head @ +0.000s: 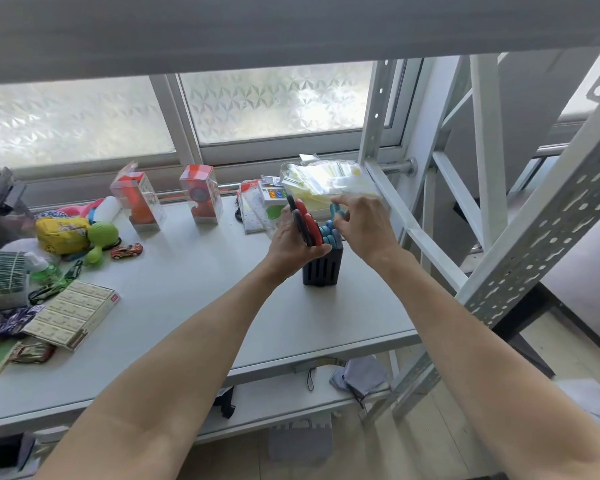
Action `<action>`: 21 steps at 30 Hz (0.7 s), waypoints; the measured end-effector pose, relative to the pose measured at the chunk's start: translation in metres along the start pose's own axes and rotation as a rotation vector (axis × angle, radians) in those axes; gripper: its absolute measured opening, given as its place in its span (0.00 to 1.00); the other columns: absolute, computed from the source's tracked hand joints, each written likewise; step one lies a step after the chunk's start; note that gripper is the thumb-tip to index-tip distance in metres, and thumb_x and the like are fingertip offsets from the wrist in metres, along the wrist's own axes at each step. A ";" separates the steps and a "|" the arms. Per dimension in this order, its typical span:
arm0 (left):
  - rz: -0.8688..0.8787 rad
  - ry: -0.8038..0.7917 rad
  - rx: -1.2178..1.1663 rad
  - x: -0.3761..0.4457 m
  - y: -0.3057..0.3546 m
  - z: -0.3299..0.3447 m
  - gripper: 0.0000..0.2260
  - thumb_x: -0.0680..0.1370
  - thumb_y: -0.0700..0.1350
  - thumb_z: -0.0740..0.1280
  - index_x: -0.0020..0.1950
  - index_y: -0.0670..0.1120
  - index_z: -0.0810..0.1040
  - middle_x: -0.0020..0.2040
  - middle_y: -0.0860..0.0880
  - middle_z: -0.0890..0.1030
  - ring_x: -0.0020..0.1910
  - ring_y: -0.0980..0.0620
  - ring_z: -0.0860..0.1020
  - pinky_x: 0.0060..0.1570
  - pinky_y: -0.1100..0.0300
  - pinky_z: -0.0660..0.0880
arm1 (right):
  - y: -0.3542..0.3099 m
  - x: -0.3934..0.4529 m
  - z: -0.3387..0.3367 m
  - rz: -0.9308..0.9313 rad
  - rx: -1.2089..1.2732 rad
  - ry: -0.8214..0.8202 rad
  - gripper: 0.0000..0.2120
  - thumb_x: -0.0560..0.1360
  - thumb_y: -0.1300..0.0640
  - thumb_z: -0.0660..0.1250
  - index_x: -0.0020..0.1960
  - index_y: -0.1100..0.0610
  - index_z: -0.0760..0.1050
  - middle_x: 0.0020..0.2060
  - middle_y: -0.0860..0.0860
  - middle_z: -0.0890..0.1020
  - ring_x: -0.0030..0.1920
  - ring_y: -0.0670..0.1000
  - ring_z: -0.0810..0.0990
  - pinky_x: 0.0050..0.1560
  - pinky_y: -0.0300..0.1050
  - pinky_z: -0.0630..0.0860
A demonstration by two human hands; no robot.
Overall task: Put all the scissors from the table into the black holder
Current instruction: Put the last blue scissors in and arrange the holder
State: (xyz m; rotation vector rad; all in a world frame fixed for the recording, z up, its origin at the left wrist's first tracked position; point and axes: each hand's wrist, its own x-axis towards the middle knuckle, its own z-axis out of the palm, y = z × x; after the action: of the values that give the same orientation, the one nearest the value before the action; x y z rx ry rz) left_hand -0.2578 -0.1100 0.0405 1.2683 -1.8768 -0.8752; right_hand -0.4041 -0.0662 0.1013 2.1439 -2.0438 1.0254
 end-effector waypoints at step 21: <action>-0.003 -0.084 -0.148 0.011 -0.017 -0.007 0.32 0.63 0.51 0.80 0.60 0.42 0.69 0.55 0.37 0.77 0.54 0.41 0.81 0.51 0.42 0.81 | 0.010 0.023 -0.001 -0.110 -0.158 -0.675 0.25 0.74 0.47 0.70 0.70 0.44 0.71 0.56 0.50 0.75 0.61 0.52 0.71 0.59 0.49 0.69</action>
State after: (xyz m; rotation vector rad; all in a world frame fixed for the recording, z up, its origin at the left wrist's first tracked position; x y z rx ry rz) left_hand -0.2468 -0.1263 0.0322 1.1604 -1.8377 -1.0636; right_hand -0.4144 -0.0883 0.1083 2.7179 -2.0831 0.1058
